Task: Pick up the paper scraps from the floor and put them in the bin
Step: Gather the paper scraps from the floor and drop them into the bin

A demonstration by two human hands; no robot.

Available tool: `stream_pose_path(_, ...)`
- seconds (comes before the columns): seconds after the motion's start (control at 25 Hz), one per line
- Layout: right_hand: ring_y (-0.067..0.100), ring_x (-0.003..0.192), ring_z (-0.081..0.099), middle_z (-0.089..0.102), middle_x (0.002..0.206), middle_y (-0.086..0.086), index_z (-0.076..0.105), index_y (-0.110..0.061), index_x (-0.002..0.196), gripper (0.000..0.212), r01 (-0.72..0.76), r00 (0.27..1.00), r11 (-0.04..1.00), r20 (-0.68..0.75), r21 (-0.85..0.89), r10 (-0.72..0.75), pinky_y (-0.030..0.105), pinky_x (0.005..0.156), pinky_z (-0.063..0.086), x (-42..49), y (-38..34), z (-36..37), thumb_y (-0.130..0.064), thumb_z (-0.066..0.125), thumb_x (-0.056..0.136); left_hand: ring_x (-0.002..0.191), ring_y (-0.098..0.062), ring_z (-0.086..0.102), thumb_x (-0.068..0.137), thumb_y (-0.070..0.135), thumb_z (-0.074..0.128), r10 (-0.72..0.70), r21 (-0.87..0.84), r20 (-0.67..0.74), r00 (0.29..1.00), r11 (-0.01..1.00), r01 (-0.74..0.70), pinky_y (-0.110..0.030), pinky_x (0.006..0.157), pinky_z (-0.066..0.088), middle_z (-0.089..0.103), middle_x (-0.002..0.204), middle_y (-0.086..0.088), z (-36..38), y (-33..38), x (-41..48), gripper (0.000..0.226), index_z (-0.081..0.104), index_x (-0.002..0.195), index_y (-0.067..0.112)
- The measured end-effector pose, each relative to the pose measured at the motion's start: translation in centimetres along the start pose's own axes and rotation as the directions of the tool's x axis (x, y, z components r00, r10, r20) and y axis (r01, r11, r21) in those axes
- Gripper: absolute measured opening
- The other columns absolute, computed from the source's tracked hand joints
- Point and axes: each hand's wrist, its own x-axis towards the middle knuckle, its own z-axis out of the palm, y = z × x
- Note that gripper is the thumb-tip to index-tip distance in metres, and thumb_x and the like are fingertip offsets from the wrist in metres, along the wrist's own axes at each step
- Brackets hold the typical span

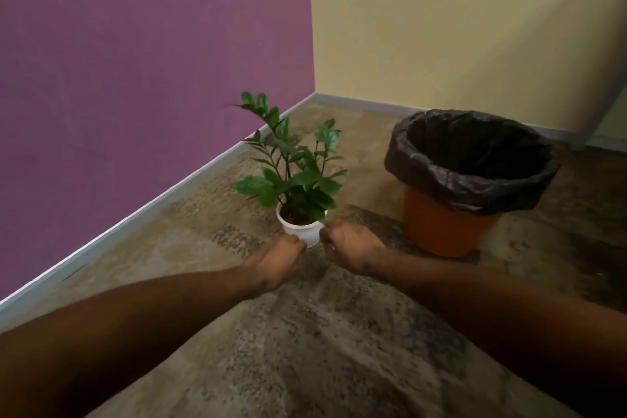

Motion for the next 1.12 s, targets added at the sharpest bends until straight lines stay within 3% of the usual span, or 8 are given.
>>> stream_pose_path(0.12, 0.032, 0.109, 0.064, 0.064, 0.122, 0.010, 0.066, -0.017, 0.115, 0.022, -0.008, 0.984, 0.993, 0.175, 0.116, -0.013, 0.044, 0.091, 0.055, 1.7, -1.8, 4.5, -0.023, 0.056, 0.097, 0.111, -0.033, 0.062, 0.094, 0.015, 0.048, -0.127, 0.114, 0.190, 0.973, 0.988, 0.107, -0.036, 0.087, 0.050, 0.060, 0.127, -0.015, 2.3, -2.9, -1.6, 0.029, 0.056, 0.122, 0.013)
stream_pose_path(0.2, 0.031, 0.120, 0.061, 0.060, 0.133, 0.009, 0.064, -0.018, 0.128, 0.029, 0.005, 0.970, 0.985, 0.239, 0.171, -0.047, 0.045, 0.100, 0.052, 3.2, -2.7, 7.5, -0.019, 0.053, 0.100, 0.128, -0.036, 0.054, 0.093, 0.012, 0.047, -0.207, 0.169, 0.260, 0.943, 0.971, 0.167, -0.040, 0.102, 0.049, 0.050, 0.141, -0.018, 3.5, -4.5, -1.9, 0.046, 0.047, 0.139, 0.008)
stream_pose_path(0.32, 0.029, 0.140, 0.047, 0.041, 0.157, 0.005, 0.051, -0.026, 0.147, 0.048, 0.045, 0.957, 0.983, 0.273, 0.180, -0.093, 0.045, 0.115, 0.041, 5.3, -3.9, 11.2, -0.009, 0.049, 0.102, 0.152, -0.034, 0.026, 0.098, 0.016, 0.044, -0.299, 0.183, 0.277, 0.913, 0.949, 0.256, -0.043, 0.122, 0.031, 0.022, 0.165, -0.018, 4.9, -6.4, -2.1, 0.066, 0.020, 0.159, 0.006)
stream_pose_path(0.4, 0.026, 0.149, 0.035, 0.031, 0.165, 0.001, 0.048, -0.029, 0.150, 0.052, 0.061, 0.949, 0.989, 0.299, 0.138, -0.100, 0.043, 0.122, 0.033, 6.3, -4.4, 13.0, -0.007, 0.047, 0.104, 0.154, -0.032, 0.019, 0.100, 0.018, 0.044, -0.338, 0.167, 0.258, 0.905, 0.938, 0.303, -0.043, 0.125, 0.026, 0.016, 0.167, -0.015, 5.6, -7.5, -2.2, 0.068, 0.016, 0.160, 0.008)
stream_pose_path(0.48, 0.029, 0.143, 0.042, 0.045, 0.156, 0.007, 0.060, -0.021, 0.139, 0.040, 0.042, 0.957, 0.991, 0.280, 0.130, -0.077, 0.042, 0.117, 0.039, 7.0, -4.7, 14.1, -0.009, 0.048, 0.103, 0.154, -0.032, 0.019, 0.100, 0.019, 0.045, -0.359, 0.167, 0.249, 0.899, 0.931, 0.325, -0.044, 0.125, 0.026, 0.016, 0.167, -0.015, 6.2, -8.4, -2.3, 0.067, 0.017, 0.160, 0.007)
stream_pose_path(0.6, 0.030, 0.113, 0.061, 0.062, 0.124, 0.013, 0.068, -0.009, 0.114, 0.022, -0.022, 0.971, 0.982, 0.240, 0.188, -0.024, 0.038, 0.098, 0.052, 7.1, -4.8, 14.6, -0.010, 0.052, 0.099, 0.154, -0.031, 0.019, 0.100, 0.019, 0.044, -0.378, 0.159, 0.235, 0.896, 0.924, 0.348, -0.044, 0.125, 0.025, 0.015, 0.168, -0.014, 6.5, -9.2, -2.5, 0.068, 0.017, 0.160, 0.007)
stream_pose_path(0.8, 0.025, 0.093, 0.060, 0.061, 0.102, 0.007, 0.062, -0.018, 0.100, 0.017, 0.032, 0.979, 0.990, 0.193, 0.138, -0.058, 0.034, 0.076, 0.043, 5.8, -3.1, 12.4, -0.024, 0.046, 0.100, 0.155, -0.031, 0.017, 0.098, 0.016, 0.046, -0.343, 0.122, 0.165, 0.925, 0.937, 0.326, -0.044, 0.125, 0.025, 0.013, 0.168, -0.014, 5.7, -7.9, -1.8, 0.070, 0.015, 0.160, 0.008)
stream_pose_path(1.12, 0.032, 0.124, 0.056, 0.054, 0.138, 0.015, 0.057, -0.015, 0.136, 0.034, 0.093, 0.995, 0.983, -0.009, -0.161, -0.096, 0.044, 0.098, 0.052, 2.5, 3.8, -1.6, -0.017, 0.049, 0.103, 0.154, -0.031, 0.019, 0.097, 0.019, 0.047, -0.228, 0.041, 0.078, 0.971, 0.974, 0.225, -0.044, 0.122, 0.028, 0.014, 0.168, -0.011, 3.5, -2.0, 0.2, 0.073, 0.014, 0.161, 0.011)
